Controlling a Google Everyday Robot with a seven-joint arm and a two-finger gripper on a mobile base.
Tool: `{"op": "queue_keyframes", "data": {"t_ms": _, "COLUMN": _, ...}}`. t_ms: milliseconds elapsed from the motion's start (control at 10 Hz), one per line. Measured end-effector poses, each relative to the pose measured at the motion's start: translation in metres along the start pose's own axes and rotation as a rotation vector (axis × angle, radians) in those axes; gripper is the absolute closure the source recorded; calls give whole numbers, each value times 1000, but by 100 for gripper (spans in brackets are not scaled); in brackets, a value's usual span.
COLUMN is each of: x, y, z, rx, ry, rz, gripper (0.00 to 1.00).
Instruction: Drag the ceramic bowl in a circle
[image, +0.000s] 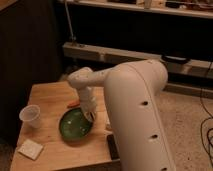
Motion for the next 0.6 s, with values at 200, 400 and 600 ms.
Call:
{"op": "queue_keyframes", "data": {"t_ms": 200, "x": 3, "y": -22, "z": 1, "rx": -2, "ry": 7, "rz": 55, "gripper": 81}}
{"op": "queue_keyframes", "data": {"t_ms": 400, "x": 10, "y": -31, "z": -2, "rx": -10, "ry": 11, "rz": 86, "gripper": 81}}
{"op": "queue_keyframes", "data": {"t_ms": 600, "x": 23, "y": -39, "z": 5, "rx": -29, "ry": 20, "rz": 117, "gripper": 81}}
